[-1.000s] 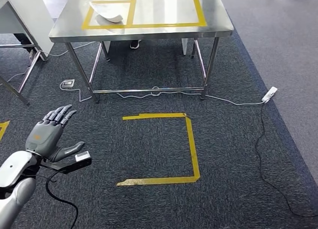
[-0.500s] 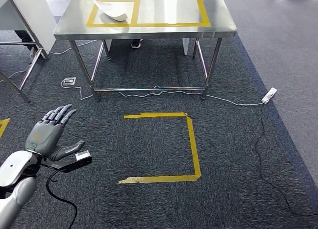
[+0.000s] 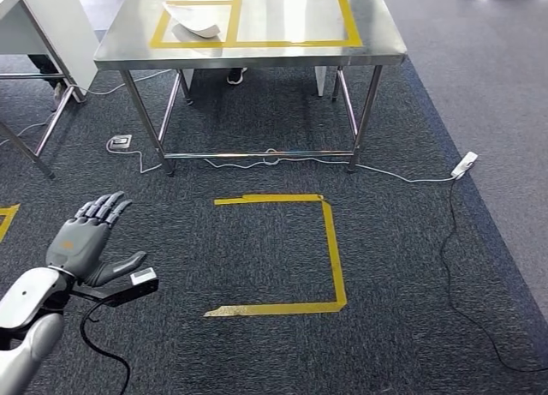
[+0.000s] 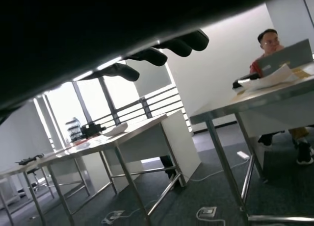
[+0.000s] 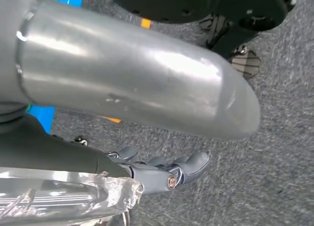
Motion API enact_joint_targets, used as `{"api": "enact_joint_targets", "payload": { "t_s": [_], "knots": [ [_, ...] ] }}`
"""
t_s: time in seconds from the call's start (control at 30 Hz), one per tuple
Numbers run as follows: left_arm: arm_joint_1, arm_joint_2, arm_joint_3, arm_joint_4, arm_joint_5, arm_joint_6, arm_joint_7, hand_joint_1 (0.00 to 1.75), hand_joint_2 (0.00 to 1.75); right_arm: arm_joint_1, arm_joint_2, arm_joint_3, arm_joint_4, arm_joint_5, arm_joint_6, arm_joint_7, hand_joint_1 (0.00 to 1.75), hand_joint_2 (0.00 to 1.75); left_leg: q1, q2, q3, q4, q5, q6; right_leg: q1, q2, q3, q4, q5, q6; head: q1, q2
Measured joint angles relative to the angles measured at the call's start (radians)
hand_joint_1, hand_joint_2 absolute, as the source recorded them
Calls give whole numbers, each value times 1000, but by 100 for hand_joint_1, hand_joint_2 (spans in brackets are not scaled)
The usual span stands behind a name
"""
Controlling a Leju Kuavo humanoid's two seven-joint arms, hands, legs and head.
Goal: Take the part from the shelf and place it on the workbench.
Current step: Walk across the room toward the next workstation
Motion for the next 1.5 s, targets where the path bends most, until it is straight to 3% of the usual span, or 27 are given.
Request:
{"api": "enact_joint_targets", "payload": {
  "t_s": [0.07, 0.13, 0.23, 0.27, 0.3, 0.33, 0.4, 0.47, 0.6, 0.67, 0.73, 0.77, 0.8, 0.83, 0.87, 0.97, 1.0, 1.07, 1.1, 1.17, 1.23, 1.27, 1.3, 1.33, 1.37, 1.43, 1.5],
  "knots": [
    [17, -8, 0, 18, -12, 8, 8, 0, 0, -7, 10, -28, 0, 20, 9, -7, 0, 0, 2, 0, 1, -8, 6, 7, -1, 0, -3, -1, 0, 5, 0, 0],
    [27, -16, 0, 33, -18, 8, 13, 0, 0, -10, 16, -49, 0, 31, 14, -10, 0, 0, 8, -2, 0, -19, 16, 16, 1, -1, -22, 36, -31, 10, 2, 0],
    [48, -38, -1, 80, -29, -17, 32, 0, 0, -16, 22, -77, -1, 60, 31, -11, 0, 0, 12, -8, -9, -22, 24, 19, -1, -1, -105, 223, -134, 14, 6, 0],
    [62, -50, -1, 107, -34, -21, 42, 0, 0, -17, 25, -87, -2, 74, 40, -11, 0, 0, 11, -11, -11, -22, 25, 18, -2, -1, -125, 272, -151, 15, 6, 0],
    [76, -63, -1, 137, -40, -20, 52, 0, 0, -17, 29, -97, -4, 89, 49, -10, 0, 0, 12, -14, -14, -22, 27, 16, -2, -1, -128, 283, -148, 16, 6, 0],
    [91, -77, -2, 170, -47, -16, 64, 0, 0, -17, 33, -108, -7, 105, 58, -8, 0, 0, 12, -20, -15, -21, 29, 13, -2, 0, -108, 252, -127, 15, 6, 0],
    [110, -103, -4, 235, -60, -5, 90, 0, 0, -19, 42, -130, -15, 136, 73, -6, 0, 0, 13, -33, -18, -19, 32, 6, -4, 18, -28, 108, -68, 13, 6, 0],
    [122, -124, -4, 298, -66, 6, 113, 0, 0, -22, 53, -152, -23, 163, 87, -7, 0, 0, 12, -46, -23, -15, 35, -4, -4, 35, 26, 6, -41, 4, 5, 0],
    [145, -144, 0, 387, -66, 20, 129, 0, 0, -23, 70, -187, -41, 189, 102, -9, 0, 0, 16, -57, -35, -4, 34, -25, 0, 13, 35, -8, -31, -23, 4, 0],
    [148, -149, 2, 414, -66, 19, 134, 0, 0, -24, 76, -199, -49, 194, 105, -9, 0, 0, 19, -41, -66, 65, -16, -35, -1, -4, 33, -11, -23, -35, 1, 0],
    [150, -156, 5, 439, -66, 12, 147, 0, 0, -23, 81, -210, -55, 204, 111, -10, 0, 0, 22, -24, -120, 199, -91, -44, 2, -21, 28, -11, -21, -39, -2, 0],
    [154, -160, 8, 454, -66, 8, 156, 0, 0, -23, 84, -216, -57, 212, 115, -11, 0, 0, 24, -21, -141, 255, -115, -46, 3, -30, 25, -11, -21, -39, -2, 0],
    [159, -164, 12, 469, -66, 6, 166, 0, 0, -23, 87, -223, -59, 222, 119, -13, 0, 0, 25, -20, -147, 280, -120, -47, 5, -39, 24, -11, -21, -39, -2, 0],
    [166, -167, 17, 485, -66, 5, 175, 0, 0, -24, 90, -231, -61, 233, 123, -15, 0, 0, 25, -18, -134, 267, -106, -46, 6, -47, 23, -10, -21, -39, -2, 0],
    [173, -171, 23, 501, -66, 5, 186, 0, 0, -25, 93, -239, -63, 245, 126, -19, 0, 0, 25, -13, -100, 212, -78, -43, 7, -55, 24, -10, -21, -39, -2, 0],
    [188, -181, 47, 541, -64, 6, 215, 0, 0, -34, 105, -266, -68, 280, 133, -31, 0, 0, 16, 44, 9, 17, -16, -29, 14, -80, 28, -7, -25, -32, -2, 0],
    [193, -185, 56, 553, -61, 7, 223, 0, 0, -38, 108, -275, -68, 289, 135, -35, 0, 0, 12, 54, 19, -7, -16, -23, 16, -88, 28, -6, -27, -28, -1, 0],
    [211, -192, 77, 579, -50, 6, 240, 0, 0, -46, 113, -292, -68, 305, 137, -40, 0, 0, 9, 41, 18, -13, -16, -11, 16, -104, 30, -6, -30, -18, -1, 0],
    [222, -196, 88, 590, -43, 6, 246, 0, 0, -49, 115, -299, -68, 312, 138, -42, 0, 0, 11, 33, 19, -16, -13, -5, 15, -97, 28, -1, -36, -12, -1, 0],
    [239, -205, 111, 610, -34, 6, 254, 0, 0, -54, 118, -313, -68, 323, 138, -45, 0, 0, 15, 17, 19, -21, -6, 7, 11, -57, 0, 58, -75, 0, 3, 0],
    [247, -214, 127, 625, -31, 5, 256, 0, 0, -55, 119, -326, -69, 329, 139, -47, 0, 0, 16, -2, 14, -21, -3, 14, 8, -17, -67, 197, -143, 6, 6, 0],
    [251, -218, 134, 632, -29, 5, 258, 0, 0, -55, 120, -331, -69, 331, 139, -47, 0, 0, 16, -13, 12, -20, -2, 15, 7, -11, -100, 262, -165, 8, 6, 0],
    [256, -223, 141, 640, -26, 3, 261, 0, 0, -55, 120, -336, -69, 334, 139, -48, 0, 0, 15, -24, 11, -20, -2, 16, 7, -9, -120, 298, -170, 8, 6, 0],
    [262, -227, 148, 647, -23, 0, 264, 0, 0, -56, 121, -341, -69, 338, 139, -49, 0, 0, 15, -35, 11, -19, -2, 15, 7, -7, -121, 293, -153, 7, 6, 0],
    [267, -232, 157, 654, -19, -2, 266, 0, 0, -57, 121, -346, -69, 345, 139, -51, 0, 0, 14, -46, 13, -19, -2, 15, 7, -4, -101, 246, -119, 5, 6, 0],
    [276, -245, 176, 666, -14, -5, 267, 0, 0, -61, 122, -357, -69, 359, 139, -57, 0, 0, 12, -67, 14, -16, -2, 12, 6, 27, -32, 101, -48, -2, 6, 0],
    [284, -258, 200, 677, -9, -5, 267, 0, 0, -68, 125, -371, -69, 376, 139, -64, 0, 0, 11, -84, 9, -12, -2, 3, 4, 57, 12, 13, -24, -8, 6, 0]
  ]
}}
